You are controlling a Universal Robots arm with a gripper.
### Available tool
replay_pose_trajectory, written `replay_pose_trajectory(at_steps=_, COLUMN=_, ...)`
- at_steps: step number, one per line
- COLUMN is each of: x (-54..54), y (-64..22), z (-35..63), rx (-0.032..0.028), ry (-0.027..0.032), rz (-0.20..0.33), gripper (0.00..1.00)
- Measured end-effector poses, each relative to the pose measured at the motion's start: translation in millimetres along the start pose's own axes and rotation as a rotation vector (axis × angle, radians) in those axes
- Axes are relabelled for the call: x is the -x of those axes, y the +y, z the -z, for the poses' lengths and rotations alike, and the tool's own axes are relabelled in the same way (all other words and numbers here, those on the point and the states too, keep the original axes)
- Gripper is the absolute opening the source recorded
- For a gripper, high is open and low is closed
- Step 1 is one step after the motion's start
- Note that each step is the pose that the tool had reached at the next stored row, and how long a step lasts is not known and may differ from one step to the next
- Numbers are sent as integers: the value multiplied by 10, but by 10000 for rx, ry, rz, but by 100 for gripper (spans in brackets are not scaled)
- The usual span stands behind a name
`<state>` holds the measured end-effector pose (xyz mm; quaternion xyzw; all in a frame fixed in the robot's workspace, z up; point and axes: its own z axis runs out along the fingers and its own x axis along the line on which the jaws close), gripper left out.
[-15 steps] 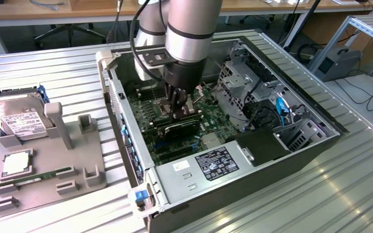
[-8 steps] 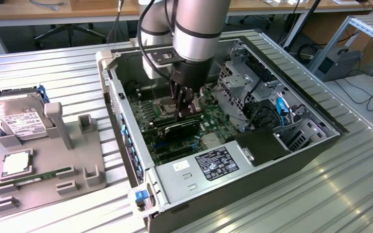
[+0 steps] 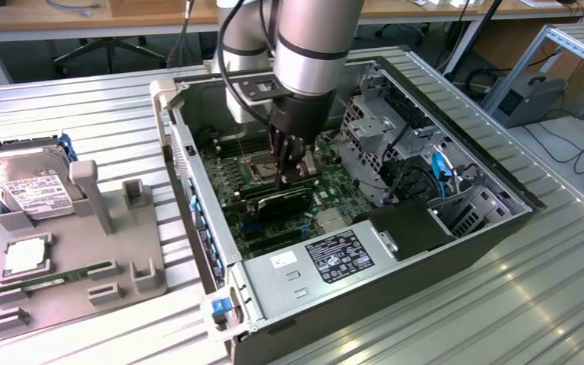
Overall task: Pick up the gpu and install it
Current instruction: 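Press down on the gpu until it lock into place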
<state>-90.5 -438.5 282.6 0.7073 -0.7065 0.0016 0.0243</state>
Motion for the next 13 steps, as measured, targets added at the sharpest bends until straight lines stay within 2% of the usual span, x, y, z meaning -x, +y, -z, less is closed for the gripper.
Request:
replay_pose_trajectory(at_steps=6, x=-1, y=-126, z=4, rx=46, ry=0, rz=2, gripper=11)
replay_pose_trajectory(at_steps=13, x=0, y=-141, z=5, rx=49, ry=1, rz=1, gripper=11)
